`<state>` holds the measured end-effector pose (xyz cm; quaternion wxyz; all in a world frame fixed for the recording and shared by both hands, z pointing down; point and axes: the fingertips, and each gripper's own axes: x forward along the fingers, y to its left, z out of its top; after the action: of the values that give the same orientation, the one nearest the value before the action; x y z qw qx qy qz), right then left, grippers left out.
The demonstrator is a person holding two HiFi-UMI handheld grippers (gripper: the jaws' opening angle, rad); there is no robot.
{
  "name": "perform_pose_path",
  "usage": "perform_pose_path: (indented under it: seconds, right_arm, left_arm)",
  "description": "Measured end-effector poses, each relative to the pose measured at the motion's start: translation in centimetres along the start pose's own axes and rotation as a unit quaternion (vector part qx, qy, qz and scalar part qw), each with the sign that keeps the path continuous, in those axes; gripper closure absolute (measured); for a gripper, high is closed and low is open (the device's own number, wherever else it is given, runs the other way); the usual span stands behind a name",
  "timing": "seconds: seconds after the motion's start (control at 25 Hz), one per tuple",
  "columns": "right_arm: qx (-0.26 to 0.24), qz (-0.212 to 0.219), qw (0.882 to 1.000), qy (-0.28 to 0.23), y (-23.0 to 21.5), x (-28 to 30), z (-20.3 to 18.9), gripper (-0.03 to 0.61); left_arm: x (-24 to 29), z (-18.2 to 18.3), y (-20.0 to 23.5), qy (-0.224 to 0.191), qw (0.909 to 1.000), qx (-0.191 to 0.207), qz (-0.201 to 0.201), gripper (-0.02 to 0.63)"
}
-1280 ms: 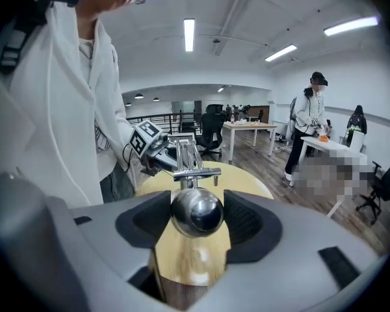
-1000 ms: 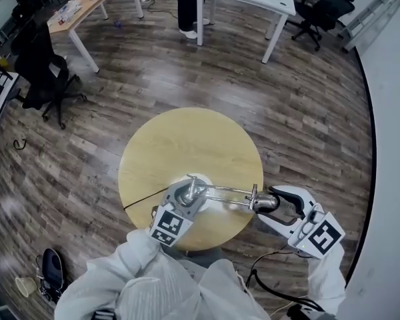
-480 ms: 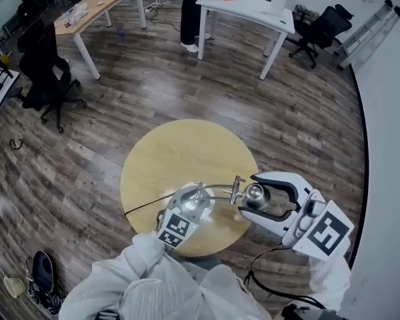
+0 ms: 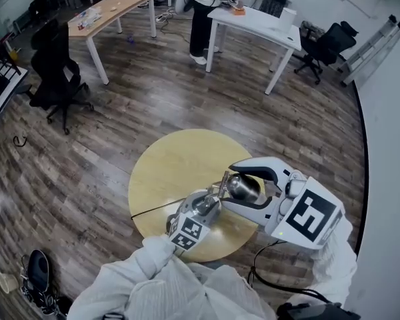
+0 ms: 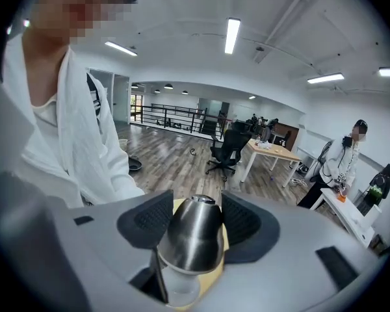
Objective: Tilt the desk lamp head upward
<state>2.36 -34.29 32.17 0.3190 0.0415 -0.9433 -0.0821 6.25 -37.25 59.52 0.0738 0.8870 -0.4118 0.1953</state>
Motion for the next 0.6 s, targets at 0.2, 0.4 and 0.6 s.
perform_pose_path:
  seconds: [0.2,0.4,0.6]
  right_arm:
    - [-0.006,0.001,1.000,0.015,0.03,0.41,0.12,0.335]
    - [0.009,-0.024,1.000,-0.015,-0.32,0.03,0.43,0.334]
    - [-0.001,-0.045,0.998,-0.049,-0.22,-0.43,0.44,0.334]
  left_arm:
    - [0.02,-0.08,-0.01,-0.003,1.0000,-0.003,0.001,0.480]
    - [-0.15,0.33,0.11,-0.026,0.9996,-0.008,-0.004,0.480]
    - [-0.17,0.13,-0.07,-0.029,0.9995,0.001,-0.007,0.480]
